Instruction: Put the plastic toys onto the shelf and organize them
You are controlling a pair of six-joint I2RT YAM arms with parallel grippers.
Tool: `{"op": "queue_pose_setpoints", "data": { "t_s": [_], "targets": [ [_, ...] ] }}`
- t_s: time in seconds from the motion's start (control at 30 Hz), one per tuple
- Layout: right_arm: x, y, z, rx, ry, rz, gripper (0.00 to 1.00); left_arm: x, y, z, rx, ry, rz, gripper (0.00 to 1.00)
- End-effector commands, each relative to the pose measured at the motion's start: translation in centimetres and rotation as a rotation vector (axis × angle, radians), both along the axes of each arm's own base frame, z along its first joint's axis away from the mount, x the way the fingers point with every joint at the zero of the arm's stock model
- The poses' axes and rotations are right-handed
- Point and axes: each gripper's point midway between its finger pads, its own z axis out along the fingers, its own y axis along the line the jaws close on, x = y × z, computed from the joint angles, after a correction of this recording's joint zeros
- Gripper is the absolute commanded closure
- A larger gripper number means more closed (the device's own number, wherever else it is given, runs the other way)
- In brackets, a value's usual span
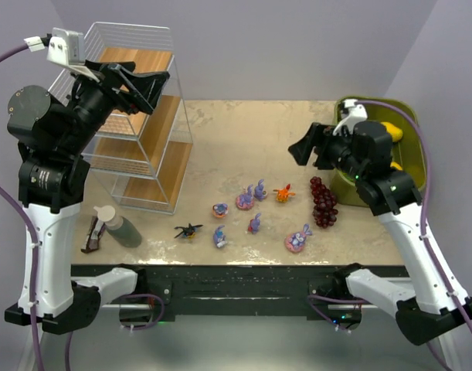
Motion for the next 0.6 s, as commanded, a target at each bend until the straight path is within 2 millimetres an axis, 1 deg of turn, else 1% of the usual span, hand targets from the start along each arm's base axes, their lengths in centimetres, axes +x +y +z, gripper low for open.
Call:
{"op": "queue_pose_setpoints", "data": {
  "t_s": [0.0, 0.03, 0.07, 0.1, 0.13, 0.17, 0.2, 0.23, 0.3, 0.33, 0.37, 0.4, 0.47, 0.53, 0.57],
  "targets": [
    [-1.9, 3.2, -1.3, 0.043, 0.027, 0.075, 0.15, -0.3, -0.7, 0.0, -0.001, -0.011, -0.051, 0.00],
    [-2.0, 3.7, -2.9, 0.031, 0.064, 0.074, 0.15, -0.3, -0.7, 0.0, -0.007, -0.007, -0.052, 0.00],
    [-2.2, 4.2, -3.6, 0.039, 0.085, 0.073, 0.15, -0.2, -0.7, -0.1, -0.011, -0.004, -0.050, 0.00],
    [-2.7, 5.3, -4.2, 0.040, 0.092, 0.102, 0.16, -0.2, -0.7, -0.1, -0.013, -0.004, -0.050, 0.00],
    [-2.9, 5.9, -5.8, 0.025, 0.123, 0.110, 0.16, -0.2, -0.6, -0.1, -0.019, -0.003, -0.047, 0.00],
    [-2.9, 6.3, -6.6, 0.019, 0.134, 0.105, 0.16, -0.1, -0.6, -0.2, -0.022, 0.001, -0.045, 0.01],
    [-3.3, 7.2, -7.2, 0.009, 0.138, 0.128, 0.17, -0.1, -0.6, -0.2, -0.027, 0.003, -0.045, 0.00],
    [-3.2, 7.4, -8.8, -0.021, 0.160, 0.127, 0.18, -0.1, -0.6, -0.2, -0.030, -0.001, -0.046, 0.00],
    [-2.8, 7.6, -10.2, -0.051, 0.166, 0.112, 0.21, -0.1, -0.7, -0.5, -0.034, 0.005, -0.049, 0.00],
    [-2.6, 7.4, -11.4, -0.076, 0.177, 0.104, 0.23, -0.1, -0.7, -0.5, -0.038, 0.002, -0.050, 0.00],
    [-2.1, 7.3, -12.3, -0.101, 0.187, 0.083, 0.27, 0.1, -0.7, -1.0, -0.037, 0.013, -0.050, 0.00],
    [-1.7, 7.3, -12.8, -0.111, 0.183, 0.075, 0.30, 0.1, -0.7, -1.0, -0.042, 0.014, -0.049, 0.01],
    [-1.1, 7.4, -14.4, -0.149, 0.207, 0.066, 0.34, 0.2, -0.7, -1.4, -0.043, 0.023, -0.049, 0.00],
    [-0.6, 7.7, -15.3, -0.159, 0.220, 0.059, 0.41, 0.2, -0.6, -1.6, -0.046, 0.028, -0.043, 0.01],
    [-0.3, 7.8, -15.7, -0.165, 0.227, 0.058, 0.43, 0.2, -0.5, -1.6, -0.047, 0.030, -0.039, 0.00]
  ]
}}
